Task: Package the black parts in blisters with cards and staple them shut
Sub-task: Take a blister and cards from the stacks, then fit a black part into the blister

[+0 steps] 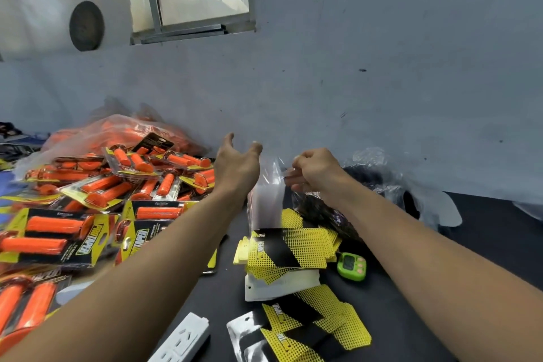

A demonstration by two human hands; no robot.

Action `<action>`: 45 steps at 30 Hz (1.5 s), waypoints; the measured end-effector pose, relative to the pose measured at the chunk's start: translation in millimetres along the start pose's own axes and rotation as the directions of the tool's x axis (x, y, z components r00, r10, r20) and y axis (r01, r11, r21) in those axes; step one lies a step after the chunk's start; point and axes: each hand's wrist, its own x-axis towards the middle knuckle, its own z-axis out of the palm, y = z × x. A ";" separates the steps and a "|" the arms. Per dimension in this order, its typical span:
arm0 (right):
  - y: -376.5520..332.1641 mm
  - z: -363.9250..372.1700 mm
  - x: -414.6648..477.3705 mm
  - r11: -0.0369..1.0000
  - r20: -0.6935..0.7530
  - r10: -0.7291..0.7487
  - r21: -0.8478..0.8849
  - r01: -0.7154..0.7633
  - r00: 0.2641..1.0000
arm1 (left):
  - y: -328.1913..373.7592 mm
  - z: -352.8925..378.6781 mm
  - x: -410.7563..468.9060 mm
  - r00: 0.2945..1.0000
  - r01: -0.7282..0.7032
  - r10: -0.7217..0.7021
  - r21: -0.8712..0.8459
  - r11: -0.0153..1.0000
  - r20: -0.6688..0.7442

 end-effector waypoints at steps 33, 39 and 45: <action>183.4 -241.5 -95.4 0.607 -0.130 0.143 -0.771 -0.191 0.981 | -117.1 169.7 -256.3 0.941 0.121 -0.258 0.493 0.862 0.221; 220.2 -227.6 -77.3 0.392 0.066 0.166 -0.920 -0.004 0.984 | -125.4 168.0 -254.2 0.914 0.094 -0.262 0.466 0.879 0.309; 212.4 -230.8 -83.7 0.590 -0.038 0.120 -0.801 -0.102 0.992 | -121.2 163.8 -262.3 0.918 0.016 -0.201 0.475 0.880 0.342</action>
